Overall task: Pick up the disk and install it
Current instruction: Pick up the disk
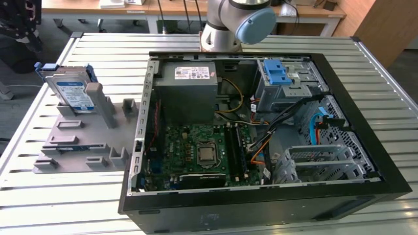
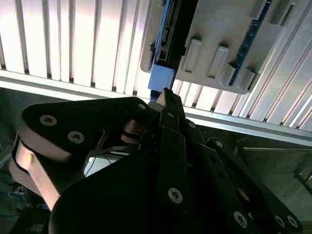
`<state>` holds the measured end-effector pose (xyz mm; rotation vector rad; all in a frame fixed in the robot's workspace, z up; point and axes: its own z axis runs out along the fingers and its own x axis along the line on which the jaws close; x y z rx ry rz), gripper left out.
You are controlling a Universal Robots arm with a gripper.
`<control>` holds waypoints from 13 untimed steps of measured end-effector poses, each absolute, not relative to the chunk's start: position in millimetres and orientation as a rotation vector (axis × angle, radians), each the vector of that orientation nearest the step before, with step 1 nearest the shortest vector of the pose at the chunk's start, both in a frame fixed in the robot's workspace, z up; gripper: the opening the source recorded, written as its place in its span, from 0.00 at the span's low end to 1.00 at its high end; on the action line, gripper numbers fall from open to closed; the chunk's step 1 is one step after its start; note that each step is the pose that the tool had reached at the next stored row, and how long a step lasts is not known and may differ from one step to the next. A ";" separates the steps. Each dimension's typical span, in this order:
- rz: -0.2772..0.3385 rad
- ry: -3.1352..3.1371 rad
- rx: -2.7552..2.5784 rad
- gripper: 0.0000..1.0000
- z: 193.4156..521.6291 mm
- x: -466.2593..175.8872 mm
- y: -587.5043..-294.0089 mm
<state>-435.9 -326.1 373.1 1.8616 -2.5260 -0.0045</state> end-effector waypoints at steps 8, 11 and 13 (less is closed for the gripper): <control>-0.004 -2.344 2.085 0.11 373.0 -435.9 -326.1; -0.004 -2.255 2.181 0.11 373.1 -435.9 -326.1; -0.004 -2.230 2.207 0.11 373.1 -435.9 -326.1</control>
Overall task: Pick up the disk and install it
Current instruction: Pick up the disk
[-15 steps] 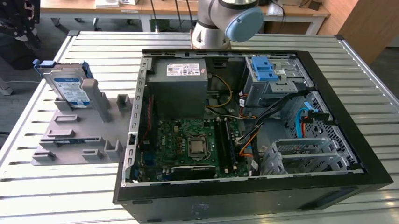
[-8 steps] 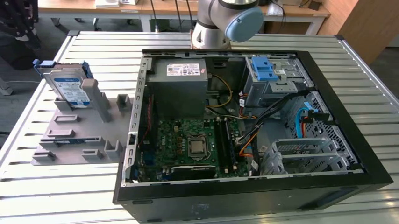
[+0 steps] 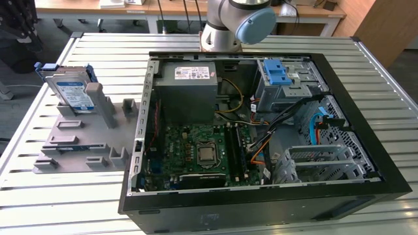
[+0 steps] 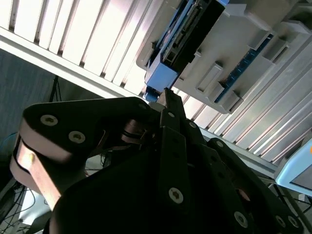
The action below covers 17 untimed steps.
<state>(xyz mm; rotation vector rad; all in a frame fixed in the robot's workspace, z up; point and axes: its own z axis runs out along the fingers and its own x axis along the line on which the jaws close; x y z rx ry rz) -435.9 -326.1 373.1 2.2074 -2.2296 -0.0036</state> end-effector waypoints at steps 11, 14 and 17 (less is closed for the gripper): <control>-0.001 -2.228 2.207 0.11 372.6 -435.9 -326.0; 0.003 -2.227 2.206 0.11 370.5 -435.6 -326.1; 0.003 -2.227 2.206 0.23 367.0 -435.1 -325.9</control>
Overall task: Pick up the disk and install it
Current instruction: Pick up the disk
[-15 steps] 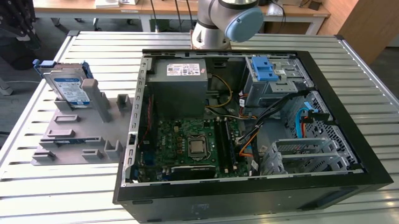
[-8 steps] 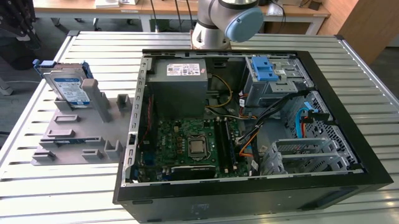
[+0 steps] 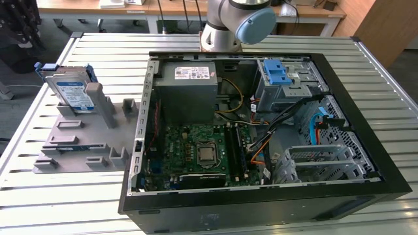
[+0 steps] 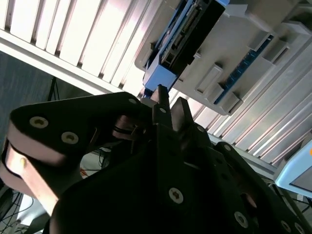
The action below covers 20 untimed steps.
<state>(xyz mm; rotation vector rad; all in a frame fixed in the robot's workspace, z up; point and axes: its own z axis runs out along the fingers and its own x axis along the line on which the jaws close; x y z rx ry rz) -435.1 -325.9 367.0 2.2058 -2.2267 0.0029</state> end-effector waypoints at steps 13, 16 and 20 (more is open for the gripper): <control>0.016 -2.223 2.220 0.66 337.5 -435.6 -324.4; 0.017 -2.198 2.245 0.66 332.9 -435.8 -324.3; 0.021 -2.190 2.250 0.66 331.0 -436.0 -324.3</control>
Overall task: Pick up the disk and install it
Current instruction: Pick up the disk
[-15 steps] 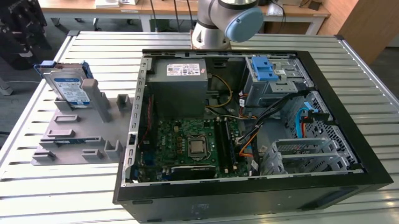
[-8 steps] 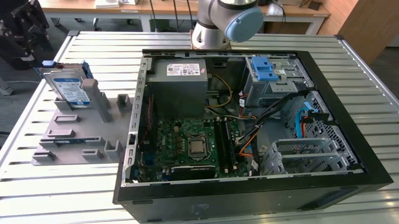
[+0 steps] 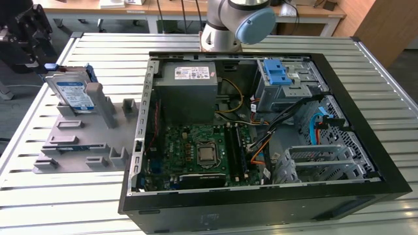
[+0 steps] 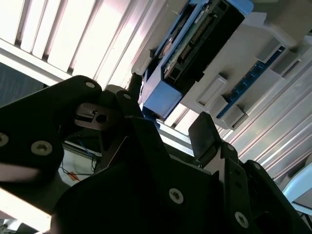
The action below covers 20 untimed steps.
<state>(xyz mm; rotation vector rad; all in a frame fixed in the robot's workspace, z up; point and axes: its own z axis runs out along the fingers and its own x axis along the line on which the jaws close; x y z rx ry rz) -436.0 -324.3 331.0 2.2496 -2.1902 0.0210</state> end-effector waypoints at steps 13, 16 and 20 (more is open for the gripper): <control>0.021 -2.190 2.250 0.65 310.4 -436.1 -324.3; 0.021 -2.190 2.250 0.51 306.5 -436.1 -324.3; 0.021 -2.190 2.250 0.51 297.7 -437.7 -324.3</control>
